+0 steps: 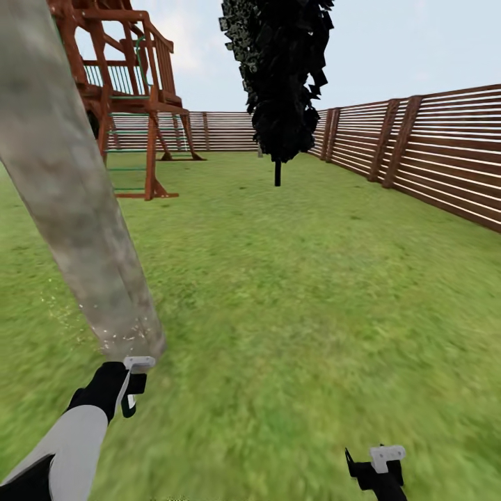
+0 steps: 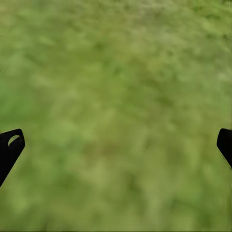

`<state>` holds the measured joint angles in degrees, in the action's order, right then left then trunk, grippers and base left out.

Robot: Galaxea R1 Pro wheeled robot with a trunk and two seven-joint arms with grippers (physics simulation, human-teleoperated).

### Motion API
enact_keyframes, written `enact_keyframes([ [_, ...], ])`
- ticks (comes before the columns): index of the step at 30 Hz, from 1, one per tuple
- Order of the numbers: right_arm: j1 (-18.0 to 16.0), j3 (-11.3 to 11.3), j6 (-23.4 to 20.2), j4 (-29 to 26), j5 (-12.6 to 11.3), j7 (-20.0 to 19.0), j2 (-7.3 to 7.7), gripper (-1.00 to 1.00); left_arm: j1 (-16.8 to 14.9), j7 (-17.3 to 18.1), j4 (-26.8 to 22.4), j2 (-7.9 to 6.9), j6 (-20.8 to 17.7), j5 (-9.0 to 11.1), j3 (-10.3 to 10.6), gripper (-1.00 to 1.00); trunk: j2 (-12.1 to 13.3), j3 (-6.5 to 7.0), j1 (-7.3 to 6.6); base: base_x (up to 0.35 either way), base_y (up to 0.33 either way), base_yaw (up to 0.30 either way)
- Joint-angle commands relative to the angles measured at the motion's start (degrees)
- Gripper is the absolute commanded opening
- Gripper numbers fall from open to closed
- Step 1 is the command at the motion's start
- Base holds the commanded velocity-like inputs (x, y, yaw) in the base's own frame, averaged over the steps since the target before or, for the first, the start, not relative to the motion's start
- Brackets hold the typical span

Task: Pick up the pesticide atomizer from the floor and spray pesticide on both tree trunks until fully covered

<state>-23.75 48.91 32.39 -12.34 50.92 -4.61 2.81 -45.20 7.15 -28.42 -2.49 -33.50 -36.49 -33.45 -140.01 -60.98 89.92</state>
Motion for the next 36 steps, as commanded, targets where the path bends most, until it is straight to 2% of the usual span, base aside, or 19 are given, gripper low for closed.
enact_keyframes([
  [1, -0.04, 0.49, 0.22, 0.0, 0.06, -0.48, 0.0, 1.0, -0.07, 0.5, -0.13, 0.01, -0.16, -0.6, -0.39, -1.0, -0.02, -0.05, -0.01, -0.041, -0.241, 0.276],
  [7, -0.06, 0.49, 0.22, 0.03, 0.09, -0.48, 0.0, 1.0, -0.3, 0.53, -0.22, 0.03, -0.28, -0.47, -0.57, -1.0, -0.02, -0.05, -0.01, -0.016, -0.038, 0.276],
  [12, -0.05, 0.49, 0.22, -0.01, 0.06, -0.48, 0.0, 1.0, -3.9, 0.58, -0.18, 0.34, -1.16, 1.08, -0.59, -1.0, -0.02, -0.05, -0.01, 0.0, 0.0, 0.276],
  [15, -0.04, 0.49, 0.22, -0.04, 0.06, -0.48, 0.0, 1.0, -4.18, 0.58, -0.89, -1.4, -3.25, 1.23, -0.44, -1.0, -0.02, -0.05, -0.01, 0.0, 0.0, 0.278],
  [16, -0.02, 0.49, 0.22, -0.05, 0.06, -0.48, 0.0, 1.0, -4.25, 0.58, -1.13, -1.31, -3.62, 1.26, -0.31, -1.0, -0.02, -0.05, -0.01, 0.0, 0.0, 0.279],
  [17, -0.03, 0.49, 0.22, -0.05, 0.06, -0.48, 0.0, 1.0, -4.55, 0.58, -1.25, -0.27, -3.99, 1.26, -0.16, -1.0, -0.02, -0.05, -0.01, 0.0, 0.0, 0.279],
  [18, -0.02, 0.49, 0.22, -0.06, 0.06, -0.48, 0.02, 1.0, -6.65, 0.58, -1.34, 3.37, -5.06, 0.85, -0.01, -1.0, -0.02, -0.05, -0.01, 0.0, 0.0, 0.205],
  [19, -0.04, 0.5, 0.22, -0.06, 0.06, -0.48, 0.05, 1.0, -8.15, 0.58, -1.36, 5.17, -5.89, 0.77, 0.03, -1.0, -0.02, -0.05, -0.01, 0.0, 0.0, 0.084],
  [21, -0.06, 0.5, 0.22, -0.06, 0.06, -0.48, 0.05, 1.0, -10.63, 0.5, -1.37, 6.32, -7.64, 0.49, 0.13, -1.0, -0.02, -0.05, -0.01, 0.0, 0.0, 0.038],
  [22, -0.06, 0.51, 0.22, -0.06, 0.06, -0.48, 0.07, 1.0, -11.31, -0.18, -1.44, 6.22, -8.36, 0.36, 0.18, -1.0, -0.02, -0.05, -0.01, 0.0, 0.0, 0.011],
  [23, -0.03, 0.51, 0.22, -0.06, 0.06, -0.48, 0.09, 1.0, -11.75, -3.83, -2.2, 3.69, -9.63, 0.22, 0.28, -1.0, -0.02, -0.05, -0.01, 0.0, 0.0, 0.002],
  [24, -0.05, 0.52, 0.22, -0.06, 0.06, -0.48, 0.09, 1.0, -11.51, -4.37, -2.44, 0.98, -10.44, 0.36, 0.33, -1.0, -0.02, -0.05, -0.01, 0.0, 0.0, 0.0],
  [26, -0.06, 0.56, 0.22, -0.06, 0.06, -0.48, 0.09, 1.0, -11.31, -4.56, -2.55, -2.01, -10.96, 0.54, 0.38, -1.0, -0.02, -0.05, -0.01, 0.0, 0.0, 0.0],
  [27, -0.06, 0.57, 0.22, -0.06, 0.06, -0.48, 0.09, 1.0, -11.27, -4.58, -2.53, -2.66, -11.05, 0.55, 0.42, -1.0, -0.02, -0.05, -0.01, 0.0, 0.0, 0.0],
  [28, -0.04, 0.53, 0.22, -0.06, 0.06, -0.48, 0.09, 1.0, -11.24, -4.64, -2.41, -2.63, -11.17, 0.5, 0.48, -1.0, -0.02, -0.05, -0.01, 0.0, 0.0, 0.0],
  [31, -0.05, 0.53, 0.22, -0.06, 0.06, -0.48, 0.09, 1.0, -11.75, -4.66, -1.95, 0.36, -12.76, 0.62, 3.05, -1.0, -0.02, -0.05, -0.01, 0.0, 0.0, 0.0],
  [33, -0.04, 0.55, 0.22, -0.06, 0.06, -0.47, 0.09, 1.0, -12.06, -4.62, -2.49, 1.45, -15.27, 0.71, 3.85, -1.0, -0.02, -0.05, -0.01, 0.0, 0.0, 0.0],
  [35, -0.05, 0.56, 0.22, -0.06, 0.06, -0.48, 0.09, 1.0, -11.98, -4.56, -2.64, 0.51, -15.75, 0.76, 3.97, -1.0, -0.02, -0.05, -0.01, 0.0, 0.0, 0.0],
  [36, -0.06, 0.57, 0.22, -0.06, 0.06, -0.48, 0.09, 1.0, -11.81, -4.54, -2.67, -0.97, -15.82, 0.84, 3.97, -1.0, -0.02, -0.05, -0.01, 0.0, 0.0, 0.0],
])
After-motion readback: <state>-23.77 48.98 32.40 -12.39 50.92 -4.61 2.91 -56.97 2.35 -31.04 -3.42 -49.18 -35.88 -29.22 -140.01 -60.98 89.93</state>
